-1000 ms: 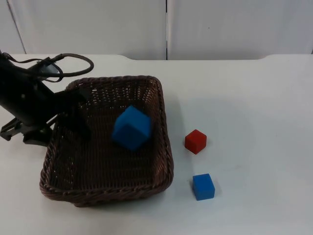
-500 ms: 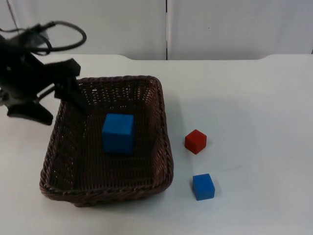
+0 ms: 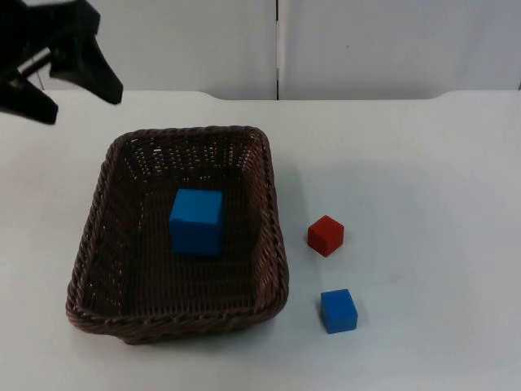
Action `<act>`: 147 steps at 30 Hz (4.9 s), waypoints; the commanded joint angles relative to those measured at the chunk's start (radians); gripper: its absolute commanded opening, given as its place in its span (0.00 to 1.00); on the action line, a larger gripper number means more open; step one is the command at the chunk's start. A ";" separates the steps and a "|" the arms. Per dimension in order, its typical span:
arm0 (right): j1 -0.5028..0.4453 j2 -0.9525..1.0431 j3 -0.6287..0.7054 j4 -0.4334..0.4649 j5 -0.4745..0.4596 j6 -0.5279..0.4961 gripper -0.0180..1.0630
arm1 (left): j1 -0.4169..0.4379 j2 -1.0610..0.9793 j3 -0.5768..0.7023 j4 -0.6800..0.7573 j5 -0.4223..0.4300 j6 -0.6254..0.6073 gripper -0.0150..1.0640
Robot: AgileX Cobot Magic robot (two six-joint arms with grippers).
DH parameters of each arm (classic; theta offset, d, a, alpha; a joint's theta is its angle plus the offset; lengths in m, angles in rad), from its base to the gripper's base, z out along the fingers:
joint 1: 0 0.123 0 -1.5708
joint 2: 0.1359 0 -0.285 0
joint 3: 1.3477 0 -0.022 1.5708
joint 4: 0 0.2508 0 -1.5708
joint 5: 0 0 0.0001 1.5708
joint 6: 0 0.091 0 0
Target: Pick up the basket with the left hand and place the largest block into the basket with the right hand.
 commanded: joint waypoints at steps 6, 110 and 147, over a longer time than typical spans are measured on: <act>-0.003 -0.043 0.033 -0.005 0.037 0.003 0.80 | -0.003 -0.152 -0.004 0.012 0.029 -0.007 0.68; -0.003 -1.508 0.998 -0.166 0.314 0.245 0.80 | -0.003 -1.633 0.514 0.634 0.293 -0.444 0.68; -0.003 -1.508 1.022 -0.157 0.426 0.245 0.80 | -0.003 -1.633 0.623 0.596 0.310 -0.433 0.68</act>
